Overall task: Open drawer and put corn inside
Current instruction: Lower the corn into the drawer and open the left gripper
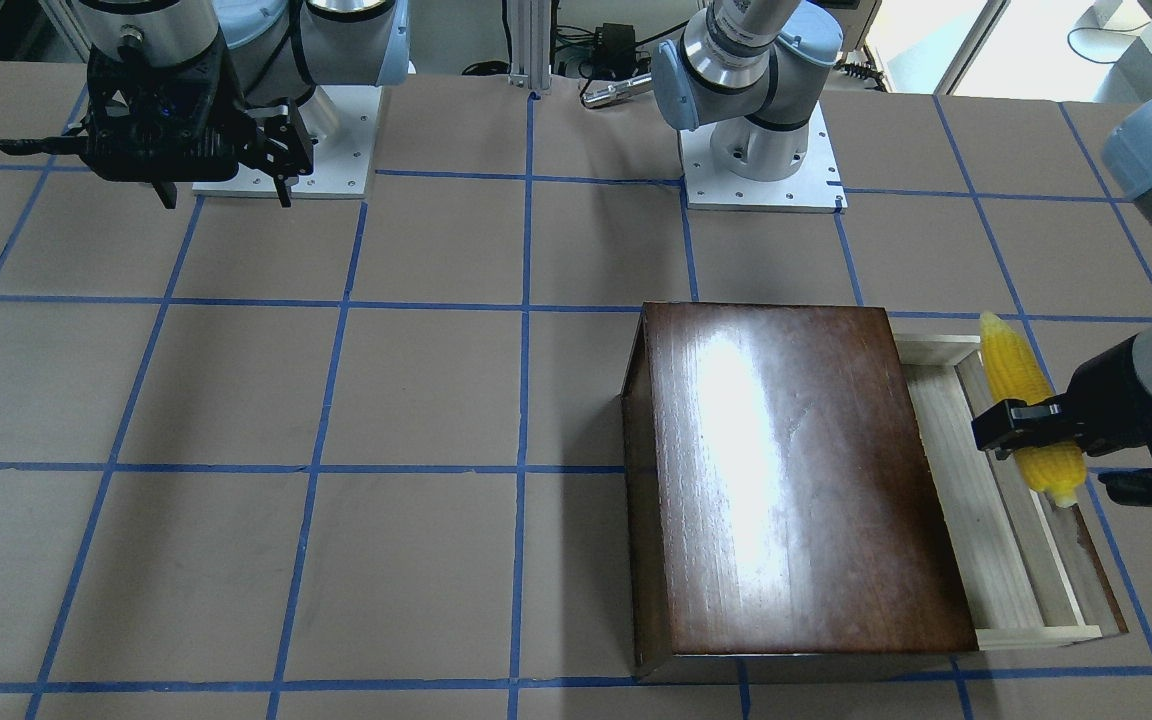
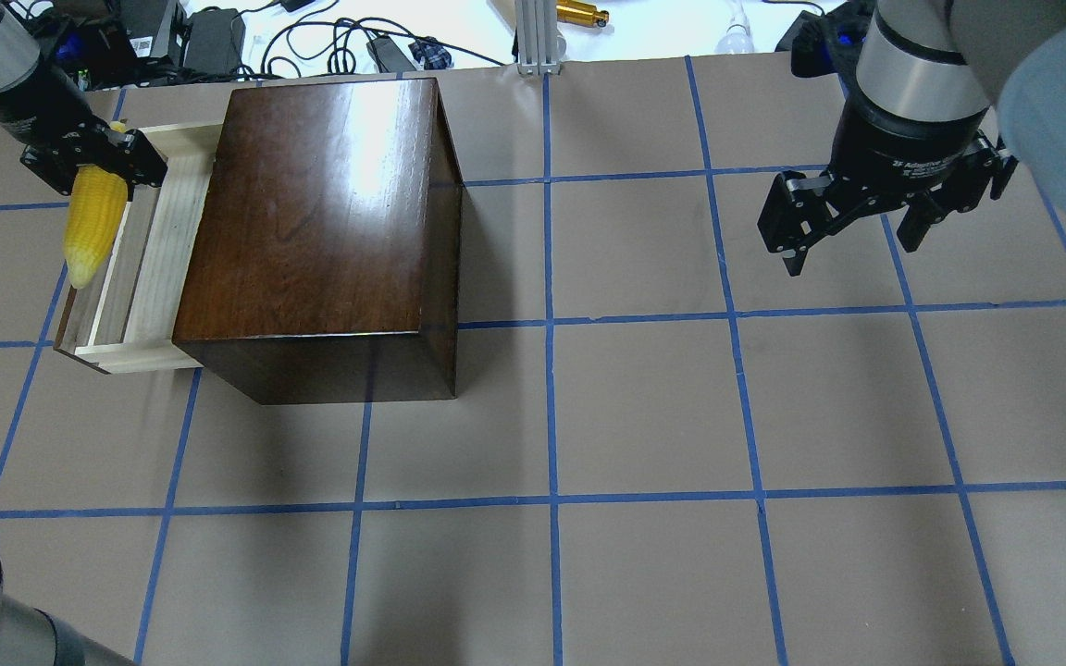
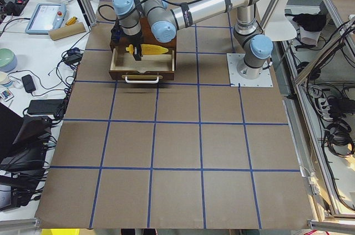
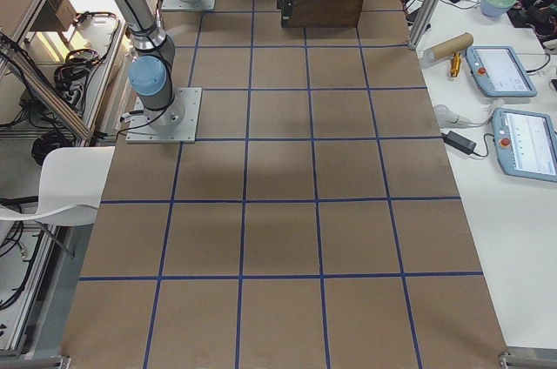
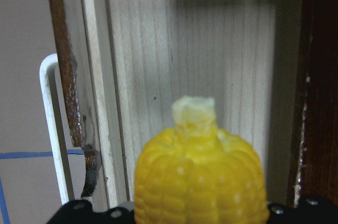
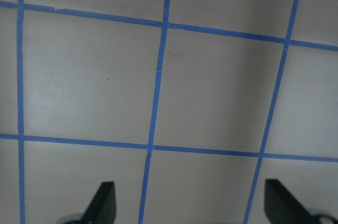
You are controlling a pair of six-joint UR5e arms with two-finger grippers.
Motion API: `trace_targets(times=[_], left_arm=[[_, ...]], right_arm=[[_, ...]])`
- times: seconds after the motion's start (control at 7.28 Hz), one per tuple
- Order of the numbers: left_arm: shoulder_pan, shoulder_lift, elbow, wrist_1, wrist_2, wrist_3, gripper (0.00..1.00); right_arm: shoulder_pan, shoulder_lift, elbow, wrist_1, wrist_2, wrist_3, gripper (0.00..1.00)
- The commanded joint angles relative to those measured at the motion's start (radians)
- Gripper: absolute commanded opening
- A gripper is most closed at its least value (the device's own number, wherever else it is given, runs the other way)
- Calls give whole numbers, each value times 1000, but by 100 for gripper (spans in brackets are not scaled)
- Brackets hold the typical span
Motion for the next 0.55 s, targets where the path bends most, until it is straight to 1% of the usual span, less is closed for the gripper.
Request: trace_targets(times=[0.0, 0.27, 0.41], left_arm=[[-1, 6, 4, 1, 2, -1, 100], [-13, 44, 8, -19, 4, -6, 100], [-27, 83, 14, -74, 2, -14, 100]], right_arm=[[0, 0, 0, 0, 0, -1, 100], [0, -1, 0, 0, -1, 0, 100], [0, -1, 0, 0, -1, -1, 100]])
